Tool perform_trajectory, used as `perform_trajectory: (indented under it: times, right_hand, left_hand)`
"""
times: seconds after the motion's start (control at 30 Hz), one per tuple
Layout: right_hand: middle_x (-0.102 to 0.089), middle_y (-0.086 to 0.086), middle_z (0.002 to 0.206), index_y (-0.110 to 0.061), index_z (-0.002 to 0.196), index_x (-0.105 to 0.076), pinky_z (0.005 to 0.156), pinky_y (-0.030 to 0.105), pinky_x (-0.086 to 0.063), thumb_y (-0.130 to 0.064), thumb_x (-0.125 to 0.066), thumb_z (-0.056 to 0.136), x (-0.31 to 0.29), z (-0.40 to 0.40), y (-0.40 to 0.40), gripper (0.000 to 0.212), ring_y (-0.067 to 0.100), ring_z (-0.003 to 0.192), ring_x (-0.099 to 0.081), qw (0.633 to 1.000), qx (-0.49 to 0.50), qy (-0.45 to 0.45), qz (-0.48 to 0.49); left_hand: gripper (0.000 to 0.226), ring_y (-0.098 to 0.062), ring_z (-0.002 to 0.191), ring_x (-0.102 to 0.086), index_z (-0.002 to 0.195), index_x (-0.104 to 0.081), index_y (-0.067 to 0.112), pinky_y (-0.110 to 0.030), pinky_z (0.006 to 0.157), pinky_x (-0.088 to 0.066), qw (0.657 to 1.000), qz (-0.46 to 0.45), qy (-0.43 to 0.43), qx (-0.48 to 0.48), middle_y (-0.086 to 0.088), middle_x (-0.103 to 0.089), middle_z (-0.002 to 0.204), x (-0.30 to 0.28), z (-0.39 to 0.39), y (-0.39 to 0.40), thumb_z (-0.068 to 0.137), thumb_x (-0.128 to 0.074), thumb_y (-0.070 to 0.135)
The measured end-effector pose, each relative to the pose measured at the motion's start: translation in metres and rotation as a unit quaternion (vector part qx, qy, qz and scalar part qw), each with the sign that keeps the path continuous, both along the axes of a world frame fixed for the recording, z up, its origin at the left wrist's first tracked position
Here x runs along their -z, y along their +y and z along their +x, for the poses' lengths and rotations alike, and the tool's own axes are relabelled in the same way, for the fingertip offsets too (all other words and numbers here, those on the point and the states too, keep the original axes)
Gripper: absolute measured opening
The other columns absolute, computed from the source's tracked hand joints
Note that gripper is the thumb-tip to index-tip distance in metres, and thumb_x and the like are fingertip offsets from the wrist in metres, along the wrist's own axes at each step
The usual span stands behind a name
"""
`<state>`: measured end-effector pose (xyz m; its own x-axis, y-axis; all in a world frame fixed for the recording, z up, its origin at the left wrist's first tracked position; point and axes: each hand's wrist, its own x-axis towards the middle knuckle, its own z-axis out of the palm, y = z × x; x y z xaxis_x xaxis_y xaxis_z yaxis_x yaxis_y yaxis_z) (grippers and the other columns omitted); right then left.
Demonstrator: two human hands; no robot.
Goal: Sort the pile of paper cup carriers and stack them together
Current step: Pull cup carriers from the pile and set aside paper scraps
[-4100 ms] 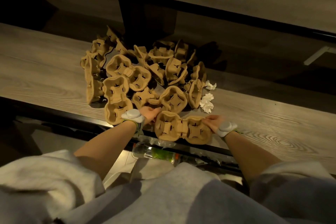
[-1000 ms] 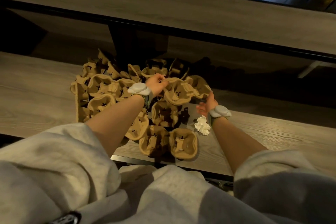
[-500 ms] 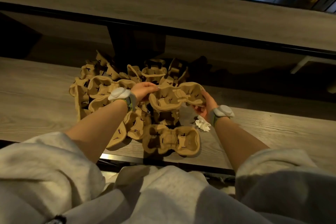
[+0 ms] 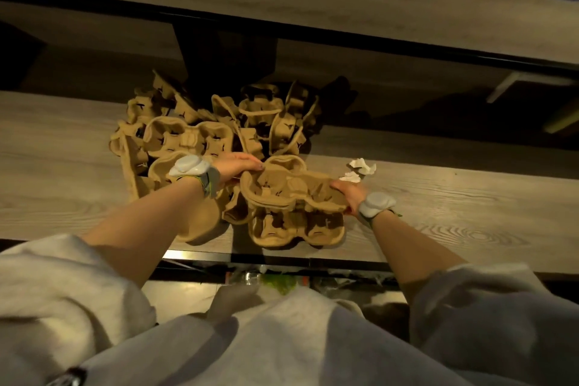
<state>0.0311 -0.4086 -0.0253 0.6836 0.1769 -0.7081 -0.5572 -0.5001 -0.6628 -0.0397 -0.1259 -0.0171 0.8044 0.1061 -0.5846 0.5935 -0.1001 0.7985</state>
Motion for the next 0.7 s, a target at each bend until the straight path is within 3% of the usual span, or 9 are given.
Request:
perform_trajectory:
  times: [0.13,0.17,0.23,0.27,0.3,0.37,0.47,0.57,0.7]
  right_hand:
    - [-0.06,0.004,0.104,-0.008,0.114,-0.062,0.056,0.006,-0.04,-0.032,-0.04,0.1,0.002,-0.012,-0.012,0.036,0.009,0.079,-0.055,0.987,-0.113,-0.078,-0.084]
    - [-0.061,0.002,0.108,-0.011,0.118,-0.062,0.066,0.003,-0.04,-0.035,-0.042,0.098,0.003,-0.014,-0.015,0.037,0.009,0.083,-0.056,0.984,-0.124,-0.085,-0.093]
    - [-0.061,-0.002,0.118,-0.016,0.125,-0.059,0.095,0.019,-0.039,-0.039,-0.045,0.095,0.013,-0.019,-0.018,0.04,0.013,0.105,-0.056,0.98,-0.129,-0.116,-0.102]
    - [-0.063,0.002,0.119,-0.014,0.122,-0.061,0.1,0.029,-0.04,-0.038,-0.048,0.094,0.017,-0.021,-0.019,0.039,0.019,0.11,-0.057,0.978,-0.122,-0.135,-0.105]
    - [-0.066,0.009,0.113,-0.01,0.114,-0.065,0.098,0.035,-0.043,-0.033,-0.05,0.094,0.02,-0.025,-0.018,0.034,0.024,0.107,-0.059,0.979,-0.1,-0.15,-0.095]
    - [-0.065,0.016,0.09,-0.004,0.092,-0.069,0.081,0.032,-0.045,-0.023,-0.053,0.095,0.024,-0.029,-0.017,0.025,0.025,0.088,-0.058,0.979,-0.079,-0.167,-0.086]
    - [-0.054,0.022,0.073,0.005,0.075,-0.063,0.068,0.027,-0.034,-0.027,-0.054,0.094,0.032,-0.03,-0.015,0.038,0.022,0.074,-0.048,0.97,-0.086,-0.17,-0.154]
    - [-0.048,0.016,0.069,-0.007,0.061,-0.048,0.06,0.028,-0.03,-0.033,-0.051,0.094,0.037,-0.029,-0.016,0.042,0.022,0.071,-0.044,0.959,-0.088,-0.184,-0.198]
    - [-0.053,0.007,0.079,-0.011,0.076,-0.048,0.067,0.029,-0.035,-0.042,-0.047,0.094,0.04,-0.029,-0.019,0.035,0.023,0.076,-0.049,0.941,-0.108,-0.184,-0.261]
  left_hand:
    - [0.006,-0.018,0.087,-0.063,0.09,-0.07,0.02,-0.033,0.083,-0.05,0.999,-0.013,0.041,0.022,-0.004,-0.068,0.093,0.003,-0.007,-0.009,0.087,-0.065,0.02]
    - [0.005,-0.016,0.085,-0.062,0.089,-0.069,0.021,-0.03,0.078,-0.05,0.998,-0.01,0.056,0.034,-0.002,-0.068,0.091,0.003,-0.008,-0.011,0.087,-0.065,0.021]
    - [0.005,-0.015,0.083,-0.06,0.088,-0.068,0.022,-0.027,0.075,-0.048,0.995,-0.008,0.083,0.062,-0.001,-0.066,0.088,0.007,-0.011,-0.013,0.088,-0.064,0.02]
    - [0.006,-0.014,0.082,-0.059,0.089,-0.068,0.022,-0.027,0.075,-0.047,0.993,-0.006,0.093,0.073,-0.001,-0.066,0.088,0.01,-0.013,-0.014,0.089,-0.062,0.019]
    - [0.007,-0.014,0.082,-0.059,0.089,-0.068,0.022,-0.027,0.074,-0.047,0.992,-0.001,0.1,0.08,-0.001,-0.065,0.088,0.013,-0.015,-0.014,0.09,-0.062,0.019]
    - [0.007,-0.015,0.084,-0.059,0.087,-0.068,0.023,-0.027,0.071,-0.048,0.991,0.018,0.103,0.086,-0.003,-0.065,0.09,0.016,-0.018,-0.017,0.089,-0.062,0.02]
    - [0.009,-0.014,0.083,-0.056,0.08,-0.066,0.024,-0.023,0.067,-0.046,0.988,0.063,0.099,0.102,-0.001,-0.063,0.089,0.019,-0.02,-0.024,0.088,-0.064,0.021]
    - [0.004,-0.011,0.076,-0.053,0.087,-0.066,0.023,-0.021,0.061,-0.043,0.982,0.124,0.075,0.123,0.003,-0.06,0.083,0.021,-0.021,-0.032,0.089,-0.063,0.024]
    - [0.033,-0.02,0.101,-0.058,0.119,-0.062,0.019,-0.028,0.086,-0.046,0.949,0.237,0.01,0.208,-0.005,-0.065,0.111,0.022,-0.026,-0.035,0.09,-0.06,0.034]
